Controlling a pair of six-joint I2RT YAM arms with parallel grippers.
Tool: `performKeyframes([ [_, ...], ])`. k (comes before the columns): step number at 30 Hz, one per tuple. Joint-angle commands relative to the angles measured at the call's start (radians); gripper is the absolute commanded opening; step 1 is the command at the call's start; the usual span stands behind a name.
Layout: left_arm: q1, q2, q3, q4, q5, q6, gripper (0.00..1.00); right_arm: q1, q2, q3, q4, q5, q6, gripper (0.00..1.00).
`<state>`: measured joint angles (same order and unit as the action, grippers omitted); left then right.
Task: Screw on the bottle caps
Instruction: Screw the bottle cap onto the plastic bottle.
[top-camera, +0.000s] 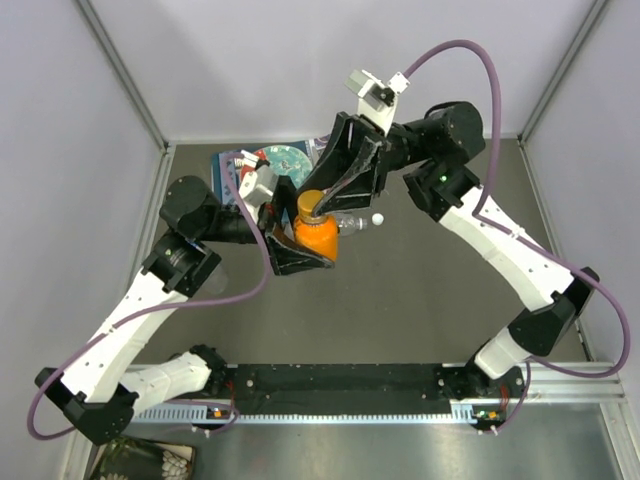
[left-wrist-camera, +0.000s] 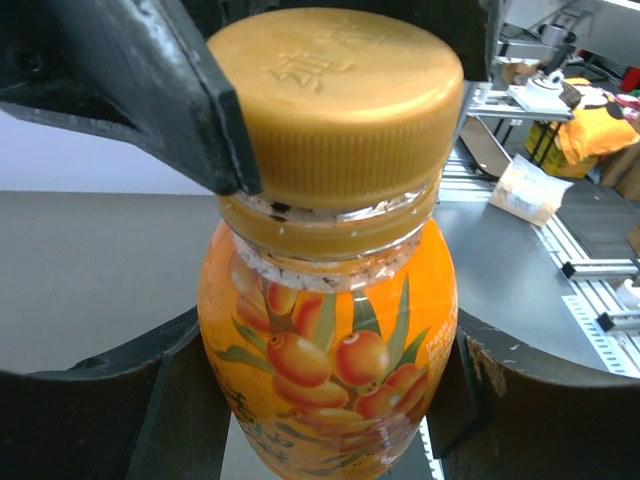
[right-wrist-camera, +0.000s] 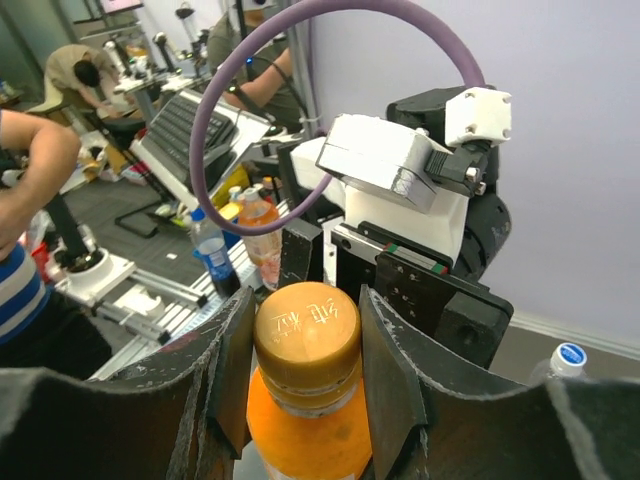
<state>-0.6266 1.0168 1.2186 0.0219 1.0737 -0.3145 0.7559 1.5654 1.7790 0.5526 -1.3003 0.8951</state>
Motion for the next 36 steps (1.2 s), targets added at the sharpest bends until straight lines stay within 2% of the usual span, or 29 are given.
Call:
performKeyframes([
  [1, 0.025, -0.018, 0.067, 0.037, -0.193, 0.018, 0.0, 0.017, -0.041, -0.018, -0.371, 0.005, -0.243, 0.22],
  [2, 0.033, -0.017, 0.074, 0.023, -0.261, 0.032, 0.0, 0.016, -0.042, 0.006, -0.466, 0.045, -0.378, 0.22],
  [5, 0.041, -0.017, 0.107, -0.017, -0.383, 0.075, 0.0, 0.016, -0.048, 0.01, -0.617, 0.102, -0.468, 0.2],
  [13, 0.057, -0.015, 0.163, -0.057, -0.544, 0.09, 0.0, 0.028, -0.054, -0.058, -0.695, 0.275, -0.499, 0.14],
  [18, 0.062, -0.011, 0.191, -0.125, -0.722, 0.152, 0.0, 0.079, -0.024, -0.014, -0.888, 0.521, -0.584, 0.13],
  [22, 0.064, -0.012, 0.199, -0.171, -0.923, 0.196, 0.0, 0.131, 0.012, 0.039, -0.985, 0.737, -0.576, 0.14],
  [23, 0.064, -0.012, 0.199, -0.174, -0.949, 0.202, 0.0, 0.141, 0.016, 0.046, -1.002, 0.833, -0.568, 0.14],
  [25, 0.064, -0.014, 0.196, -0.18, -0.983, 0.224, 0.0, 0.172, 0.036, 0.072, -1.036, 0.93, -0.544, 0.14],
  [26, 0.064, -0.015, 0.193, -0.183, -1.01, 0.23, 0.0, 0.183, 0.045, 0.085, -1.051, 1.017, -0.515, 0.16],
  [30, 0.064, -0.023, 0.162, -0.191, -1.051, 0.253, 0.0, 0.241, 0.088, 0.167, -1.112, 1.17, -0.519, 0.22],
  [31, 0.064, -0.027, 0.154, -0.194, -1.054, 0.255, 0.0, 0.259, 0.1, 0.204, -1.119, 1.19, -0.527, 0.29],
  [33, 0.064, -0.037, 0.13, -0.194, -1.057, 0.253, 0.0, 0.263, 0.114, 0.243, -1.132, 1.201, -0.525, 0.34],
  [36, 0.065, -0.05, 0.101, -0.186, -1.031, 0.253, 0.0, 0.26, 0.111, 0.306, -1.134, 1.205, -0.532, 0.5],
])
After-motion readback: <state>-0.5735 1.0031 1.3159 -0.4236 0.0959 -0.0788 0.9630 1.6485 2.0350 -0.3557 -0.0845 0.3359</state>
